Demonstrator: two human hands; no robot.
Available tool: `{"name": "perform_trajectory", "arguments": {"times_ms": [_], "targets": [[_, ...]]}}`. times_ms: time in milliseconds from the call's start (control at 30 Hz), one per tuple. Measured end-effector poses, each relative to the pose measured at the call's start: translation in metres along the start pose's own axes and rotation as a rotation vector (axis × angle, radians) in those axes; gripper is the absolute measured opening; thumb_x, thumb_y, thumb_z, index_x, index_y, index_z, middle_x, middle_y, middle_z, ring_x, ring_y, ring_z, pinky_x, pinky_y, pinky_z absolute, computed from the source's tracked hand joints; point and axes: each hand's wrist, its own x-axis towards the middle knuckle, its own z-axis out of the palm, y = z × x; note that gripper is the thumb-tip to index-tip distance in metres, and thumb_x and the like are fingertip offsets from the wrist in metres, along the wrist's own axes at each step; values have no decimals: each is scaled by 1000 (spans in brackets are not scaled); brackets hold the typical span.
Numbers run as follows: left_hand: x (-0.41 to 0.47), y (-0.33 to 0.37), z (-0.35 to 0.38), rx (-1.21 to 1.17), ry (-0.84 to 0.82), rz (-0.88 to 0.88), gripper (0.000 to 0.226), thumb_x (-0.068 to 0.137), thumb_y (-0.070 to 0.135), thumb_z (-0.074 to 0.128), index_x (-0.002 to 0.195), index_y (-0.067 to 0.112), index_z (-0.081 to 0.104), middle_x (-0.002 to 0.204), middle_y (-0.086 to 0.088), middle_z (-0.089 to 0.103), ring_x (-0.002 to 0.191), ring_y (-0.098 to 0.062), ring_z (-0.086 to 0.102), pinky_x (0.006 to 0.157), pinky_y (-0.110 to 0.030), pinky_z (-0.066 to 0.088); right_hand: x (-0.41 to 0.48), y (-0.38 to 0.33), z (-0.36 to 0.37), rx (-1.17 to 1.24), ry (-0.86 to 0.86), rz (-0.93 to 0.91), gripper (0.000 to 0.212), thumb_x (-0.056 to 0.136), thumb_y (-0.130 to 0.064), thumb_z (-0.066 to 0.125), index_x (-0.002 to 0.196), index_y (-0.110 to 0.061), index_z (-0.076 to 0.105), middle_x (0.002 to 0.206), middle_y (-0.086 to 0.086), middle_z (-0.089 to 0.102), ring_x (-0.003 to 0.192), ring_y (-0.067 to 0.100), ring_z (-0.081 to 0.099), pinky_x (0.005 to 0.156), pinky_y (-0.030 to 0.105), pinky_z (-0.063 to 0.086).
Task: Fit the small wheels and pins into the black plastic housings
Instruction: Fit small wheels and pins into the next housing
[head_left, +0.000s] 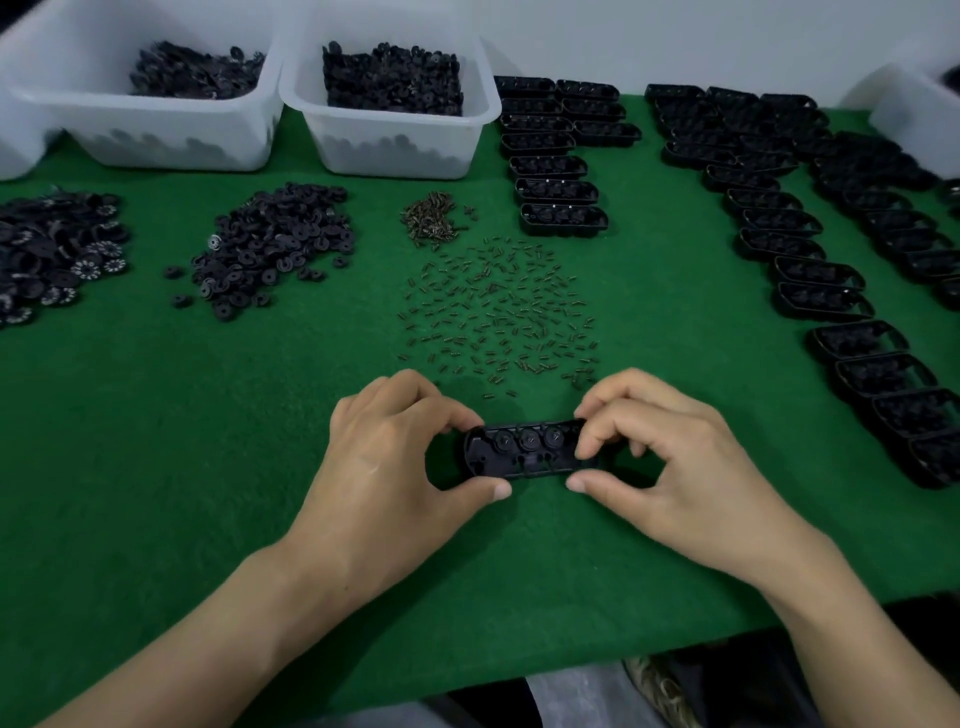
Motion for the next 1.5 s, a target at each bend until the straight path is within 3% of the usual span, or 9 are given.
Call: {"name": "perform_trajectory", "arguments": {"times_ms": [133,200,333,600,700,800,933,1200,1500], "targets": [[4,4,-2,26,15,5,44,60,50,69,96,23,68,83,11,50,83,-10,47,80,-31,41,-1,0,5,8,61,9,10,72,-12,76,74,-16,67,98,-4,56,84,8,56,72,14,43],[11,8,-4,3,33,15,48,62,46,70,103,20,68,84,11,51,82,-7,48,77,-20,40,3,0,0,13,123,20,11,71,-9,76,71,-15,66,97,-4,57,78,10,57,70,19,46],[41,24,-8,-128,54,12,49,73,33,69,119,21,59,86,16,51,83,3,47,74,-7,38,22,6,-21,-42,279,45,12,69,-10,77,68,-14,67,94,-3,61,70,8,57,71,11,44],[146,55,5,-603,-106,-147,41,89,0,52,128,13,49,119,3,58,105,-4,55,87,-13,43,82,60,-73,-115,468,180,14,68,-6,78,65,-16,69,92,-3,65,66,-1,55,73,5,43],[188,63,11,-779,-127,-261,43,89,-8,45,129,7,46,127,-5,55,114,-13,52,102,-30,39,113,89,-86,-145,488,246,13,68,-5,78,64,-14,69,94,1,68,65,-1,55,70,4,40],[225,69,18,-926,-141,-325,46,90,-11,41,133,3,39,133,-11,49,117,-19,50,104,-35,39,146,118,-95,-147,498,304,10,70,-6,77,66,-12,71,99,4,70,66,-10,51,77,16,43],[262,72,30,-1037,-163,-386,49,88,-15,37,135,1,36,138,-15,42,123,-24,46,104,-35,39,182,148,-100,-141,484,385,13,73,-9,75,63,-15,70,103,4,70,69,4,57,92,32,47],[305,66,44,-1180,-163,-481,44,93,-5,35,137,-3,30,142,-23,33,129,-34,38,104,-39,38,217,179,-94,-142,426,415,6,75,-6,74,69,-8,72,106,7,69,93,19,63,98,37,44],[325,61,52,-1283,-129,-540,46,98,12,35,141,-1,23,148,-24,22,134,-37,28,106,-44,31,235,186,-92,-223,383,400,5,82,-7,66,84,-6,71,103,12,68,93,26,61,90,39,48]]}}
